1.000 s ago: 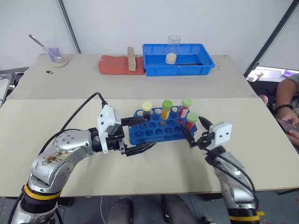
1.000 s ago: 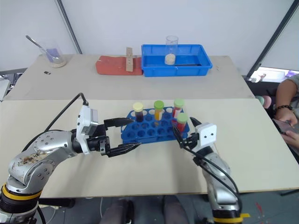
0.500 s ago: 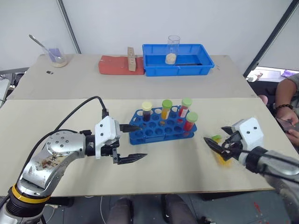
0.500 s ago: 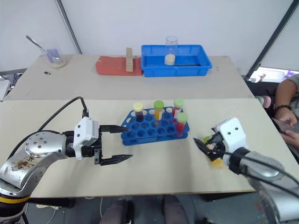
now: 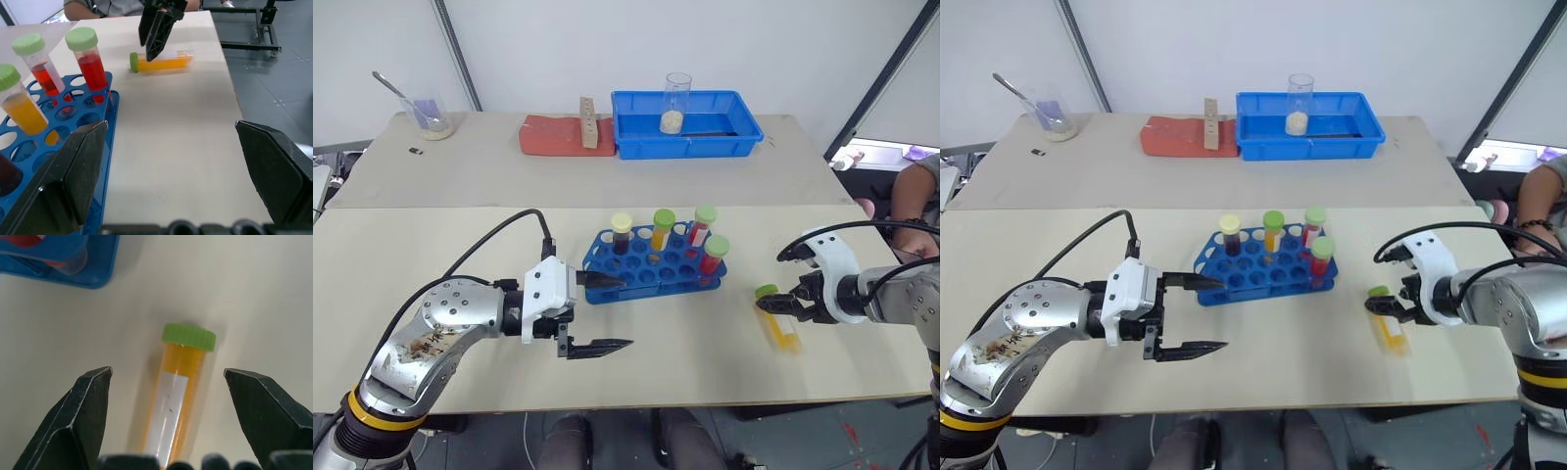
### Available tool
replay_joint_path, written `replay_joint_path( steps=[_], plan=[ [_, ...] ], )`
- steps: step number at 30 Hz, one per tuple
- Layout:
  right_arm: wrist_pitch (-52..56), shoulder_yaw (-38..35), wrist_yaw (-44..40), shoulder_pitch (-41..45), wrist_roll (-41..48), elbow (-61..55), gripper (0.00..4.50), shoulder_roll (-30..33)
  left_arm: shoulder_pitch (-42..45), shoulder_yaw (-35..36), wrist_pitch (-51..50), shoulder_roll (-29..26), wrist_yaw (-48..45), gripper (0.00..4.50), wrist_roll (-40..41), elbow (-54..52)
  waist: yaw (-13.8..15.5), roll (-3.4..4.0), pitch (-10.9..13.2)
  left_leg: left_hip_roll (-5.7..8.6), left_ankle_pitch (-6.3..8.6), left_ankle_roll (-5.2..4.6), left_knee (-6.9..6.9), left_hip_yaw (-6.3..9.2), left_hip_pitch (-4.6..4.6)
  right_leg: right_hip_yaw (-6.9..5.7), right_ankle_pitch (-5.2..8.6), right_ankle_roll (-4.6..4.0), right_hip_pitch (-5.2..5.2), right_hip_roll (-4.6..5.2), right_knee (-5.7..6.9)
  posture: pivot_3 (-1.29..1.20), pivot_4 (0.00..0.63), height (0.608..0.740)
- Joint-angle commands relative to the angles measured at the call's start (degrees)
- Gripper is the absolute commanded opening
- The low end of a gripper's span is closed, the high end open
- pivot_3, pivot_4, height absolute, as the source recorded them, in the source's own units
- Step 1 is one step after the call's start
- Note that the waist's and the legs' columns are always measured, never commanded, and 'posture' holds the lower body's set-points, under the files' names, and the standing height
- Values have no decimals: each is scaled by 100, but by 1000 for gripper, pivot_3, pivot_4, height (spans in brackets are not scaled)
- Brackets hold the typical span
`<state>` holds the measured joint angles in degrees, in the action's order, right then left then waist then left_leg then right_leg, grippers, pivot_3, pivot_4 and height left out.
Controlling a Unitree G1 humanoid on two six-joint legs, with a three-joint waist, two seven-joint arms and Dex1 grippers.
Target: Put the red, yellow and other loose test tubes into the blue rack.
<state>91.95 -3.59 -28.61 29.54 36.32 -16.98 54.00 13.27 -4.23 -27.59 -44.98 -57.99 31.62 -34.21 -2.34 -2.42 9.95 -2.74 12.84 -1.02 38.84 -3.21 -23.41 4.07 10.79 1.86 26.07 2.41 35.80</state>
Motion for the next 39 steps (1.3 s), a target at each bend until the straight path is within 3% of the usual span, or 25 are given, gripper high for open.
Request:
replay_joint_path(
  steps=[1,9,12,16,19,23,27,31,33,36,39],
  plan=[
    [55,279,-82,202,0,235,4070,145,71,-22,60,35,-12,4500,44,-186,6,0,0,0,0,0,-1,1,0,-1,0,0,0,0,0,0,150,740],
    [-402,1139,-157,437,-433,897,4070,64,27,-242,149,167,32,4500,-74,-233,-5,0,0,0,0,0,1,0,-2,0,-5,10,0,0,-1,0,150,740],
    [-483,1286,-243,518,-504,1044,3292,31,22,-278,167,230,78,4500,-115,-242,-9,-1,0,0,0,0,0,1,0,-1,-5,8,0,-1,0,0,150,740],
    [-495,1388,-373,616,-561,1189,1831,41,-28,-299,206,264,95,4500,-165,-245,-18,0,0,-1,0,0,0,1,0,-1,-6,10,0,-1,0,0,150,740],
    [-493,1383,-447,648,-619,1266,1025,48,-80,-313,262,276,103,4500,-207,-233,-17,0,0,-1,0,0,-1,1,0,-1,-9,15,1,-2,0,0,150,740],
    [-389,1130,-620,624,-476,1080,996,106,-163,-214,284,273,117,4500,-196,-170,-14,0,0,-1,0,0,0,1,-1,-1,-9,15,0,-2,0,0,150,740],
    [-447,452,-1063,186,75,29,996,308,-274,103,265,215,180,4500,-153,9,2,0,0,-2,0,0,-5,2,-3,-2,-12,21,6,-2,2,0,150,740],
    [-492,-1279,-1206,-605,1178,-1413,996,-854,-490,715,324,214,229,4500,-32,348,10,0,0,-10,1,-2,-8,11,-2,-11,-14,32,5,-10,3,0,150,740],
    [-699,-1646,-1036,-794,1412,-1715,996,-1420,-531,872,364,240,203,4500,-2,472,9,-2,-1,-12,1,-2,-7,16,-2,-12,-16,34,3,-15,4,0,150,740],
    [-1410,-1654,-625,-968,1406,-2185,996,-2200,-581,1059,475,220,88,4500,39,721,6,0,0,-11,1,-1,0,13,-2,-8,-18,34,3,-14,8,0,150,740],
    [-2419,-1066,-146,-1108,913,-2460,996,-2905,-588,1110,751,137,-149,4500,-61,964,-5,0,-1,-10,1,-1,1,9,-1,-8,-5,12,4,-10,8,0,150,740]
  ],
)
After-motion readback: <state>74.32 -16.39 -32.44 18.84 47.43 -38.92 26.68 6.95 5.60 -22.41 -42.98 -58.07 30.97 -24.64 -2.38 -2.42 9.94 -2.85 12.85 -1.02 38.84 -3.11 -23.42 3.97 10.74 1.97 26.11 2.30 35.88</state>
